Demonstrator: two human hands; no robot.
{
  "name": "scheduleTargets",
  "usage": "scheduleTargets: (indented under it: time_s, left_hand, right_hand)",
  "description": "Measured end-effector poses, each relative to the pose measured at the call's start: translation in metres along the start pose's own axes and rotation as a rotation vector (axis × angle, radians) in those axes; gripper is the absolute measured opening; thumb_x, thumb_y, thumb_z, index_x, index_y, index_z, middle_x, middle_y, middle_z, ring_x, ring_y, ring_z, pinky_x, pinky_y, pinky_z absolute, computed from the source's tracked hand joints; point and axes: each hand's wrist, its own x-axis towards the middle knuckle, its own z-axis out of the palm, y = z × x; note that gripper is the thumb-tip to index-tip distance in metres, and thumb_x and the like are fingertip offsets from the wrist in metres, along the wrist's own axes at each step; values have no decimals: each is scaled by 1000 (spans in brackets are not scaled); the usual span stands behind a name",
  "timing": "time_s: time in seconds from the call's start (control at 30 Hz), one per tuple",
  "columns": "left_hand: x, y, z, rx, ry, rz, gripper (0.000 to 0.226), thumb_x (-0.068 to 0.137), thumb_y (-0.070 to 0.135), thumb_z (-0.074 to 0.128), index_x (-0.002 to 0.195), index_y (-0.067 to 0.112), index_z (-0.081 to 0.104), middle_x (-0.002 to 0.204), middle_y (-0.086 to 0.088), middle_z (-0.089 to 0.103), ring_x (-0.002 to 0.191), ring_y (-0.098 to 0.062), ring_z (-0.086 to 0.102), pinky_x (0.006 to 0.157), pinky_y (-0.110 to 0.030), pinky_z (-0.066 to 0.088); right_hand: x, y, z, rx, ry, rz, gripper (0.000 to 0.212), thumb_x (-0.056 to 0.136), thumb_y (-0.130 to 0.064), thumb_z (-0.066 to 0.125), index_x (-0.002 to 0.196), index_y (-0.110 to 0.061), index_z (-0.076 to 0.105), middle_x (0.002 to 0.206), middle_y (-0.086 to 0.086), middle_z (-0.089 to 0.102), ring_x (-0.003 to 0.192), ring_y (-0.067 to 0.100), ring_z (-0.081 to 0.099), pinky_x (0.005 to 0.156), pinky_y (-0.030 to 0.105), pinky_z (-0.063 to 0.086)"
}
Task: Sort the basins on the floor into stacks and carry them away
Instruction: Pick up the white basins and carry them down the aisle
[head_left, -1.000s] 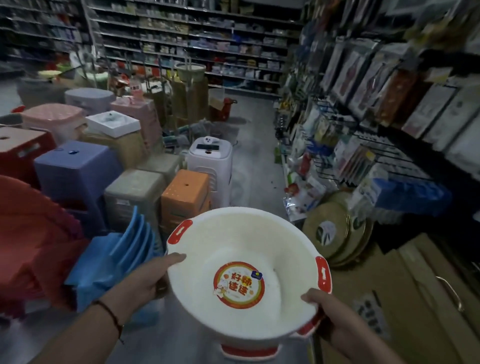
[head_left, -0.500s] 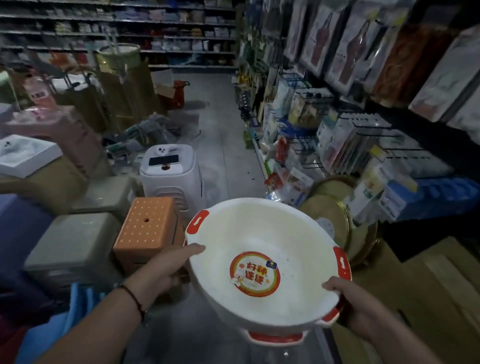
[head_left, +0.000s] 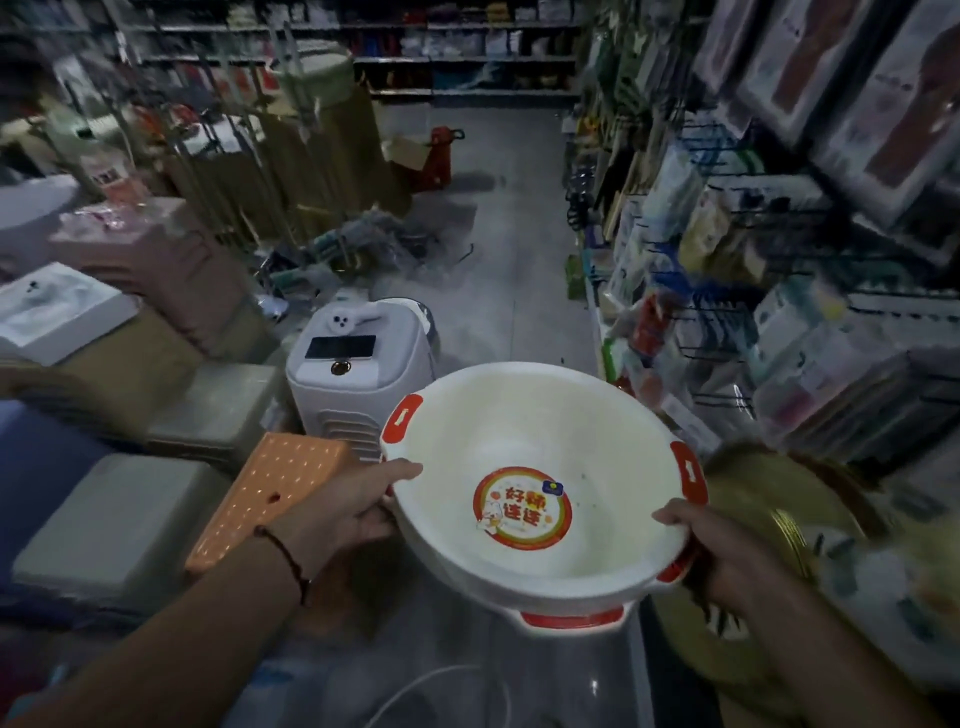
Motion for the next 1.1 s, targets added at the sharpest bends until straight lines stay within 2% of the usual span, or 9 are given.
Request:
scheduleTargets:
  time_s: [0.2,0.27,0.37,0.47,0.63,0.77,0.87,1.0,1.1]
  left_hand:
    - [83,51,15,-101,-30,-18,57,73,15,84,125,10,61,114,-11,72,107,-35,68,95,-56,51]
    - [120,70,22,-119,-39,-23,42,81,12,78,120,7,64,110,-12,73,103,-33,69,92,-52,55]
    - [170,102,33,-136,-30,-28,29,86,12,72,114,7,65,106,-12,74,101,-32,70,85,-46,58]
    - [246,147,36,-140,1,-52,41,80,17,79,117,9,64,110,-11,73,102,-32,68,85,-46,58]
    - [351,234,33,-170,-30,-109,65,62,26,91,121,16,64,107,-6,75,101,-30,70,87,-45,57]
    - [411,304,29,-181,47,-146,53,67,19,87,114,12,66,113,-8,71,104,-31,66,92,-45,55]
    - [453,347,20,-252,116,-193,52,67,17,89,114,12,65,113,-8,70,104,-32,66,90,-47,56]
    - [521,383,4,-403,203,-224,48,71,20,87,114,15,65,111,-8,71,99,-32,70,83,-46,59]
    - [595,401,-10,-509,350,-249,40,79,21,80,114,14,62,110,-10,69,99,-29,68,85,-44,59]
  right_hand:
    - [92,-79,32,-52,-34,41,62,59,4,71,118,-9,58,114,21,64,106,44,57,92,57,49]
    - [133,-102,45,-65,-30,72,67,55,3,73,119,-9,60,114,21,66,106,44,58,91,57,50]
    - [190,-138,72,-109,17,110,45,68,6,68,112,-5,63,105,20,69,103,40,60,85,50,53]
    - [256,-186,111,-130,23,133,20,80,8,57,96,-1,64,70,16,73,86,34,63,61,37,57]
    - [356,-263,178,-169,-11,110,22,83,13,45,87,0,62,57,11,69,61,32,66,42,32,55]
    - [418,-313,233,-186,-23,169,25,81,13,43,91,-2,61,56,8,69,44,21,65,39,34,54]
    - [477,-356,283,-253,-67,170,37,71,13,46,100,-6,60,55,7,68,54,27,66,51,34,58]
    - [574,-422,376,-427,-119,223,20,69,7,54,87,-2,59,54,11,67,71,33,58,53,37,56]
    - [678,-455,454,-572,-158,263,44,60,9,55,102,-2,62,85,18,71,91,36,59,67,41,55]
